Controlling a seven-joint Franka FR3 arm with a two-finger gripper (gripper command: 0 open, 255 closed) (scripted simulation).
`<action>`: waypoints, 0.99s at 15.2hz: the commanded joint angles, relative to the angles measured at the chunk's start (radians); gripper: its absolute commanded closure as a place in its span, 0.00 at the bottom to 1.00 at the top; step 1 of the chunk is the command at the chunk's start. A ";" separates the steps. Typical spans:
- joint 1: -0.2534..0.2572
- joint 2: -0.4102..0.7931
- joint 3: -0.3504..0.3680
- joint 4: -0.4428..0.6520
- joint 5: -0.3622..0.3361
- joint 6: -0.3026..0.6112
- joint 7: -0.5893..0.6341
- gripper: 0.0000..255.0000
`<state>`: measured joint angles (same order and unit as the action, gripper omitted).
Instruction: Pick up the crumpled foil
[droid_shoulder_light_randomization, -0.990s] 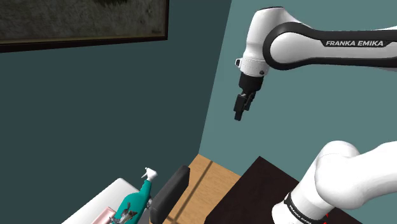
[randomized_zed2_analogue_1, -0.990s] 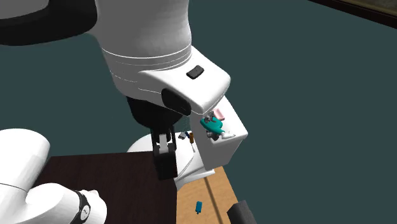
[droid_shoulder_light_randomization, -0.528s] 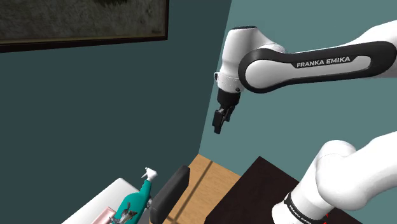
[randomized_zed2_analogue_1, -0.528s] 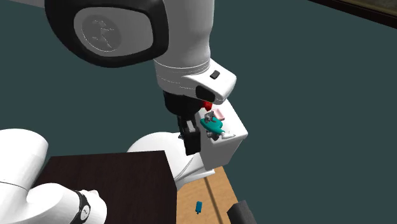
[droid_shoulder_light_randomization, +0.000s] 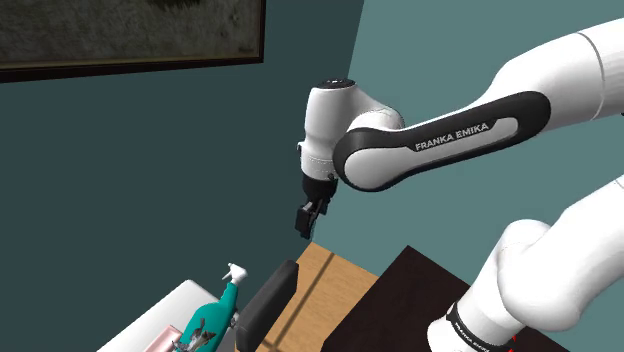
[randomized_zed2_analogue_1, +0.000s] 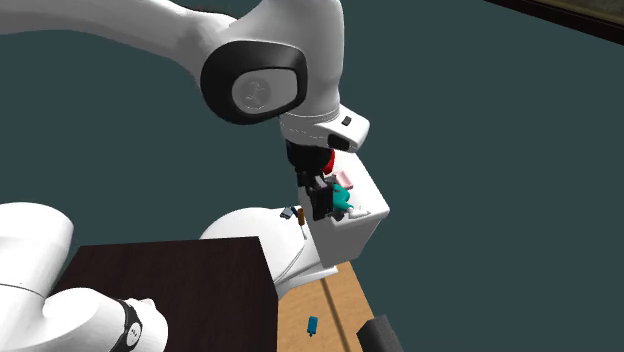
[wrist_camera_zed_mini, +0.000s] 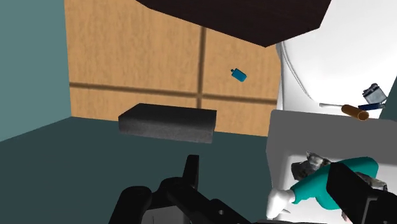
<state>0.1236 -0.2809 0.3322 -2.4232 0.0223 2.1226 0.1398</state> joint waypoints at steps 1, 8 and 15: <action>0.005 0.071 0.031 0.025 -0.025 0.049 0.039 0.00; 0.035 0.332 0.109 0.143 -0.185 0.173 0.205 0.00; 0.133 0.605 0.102 0.323 -0.389 0.222 0.374 0.00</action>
<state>0.2396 0.2829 0.4390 -2.1288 -0.3365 2.3391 0.4914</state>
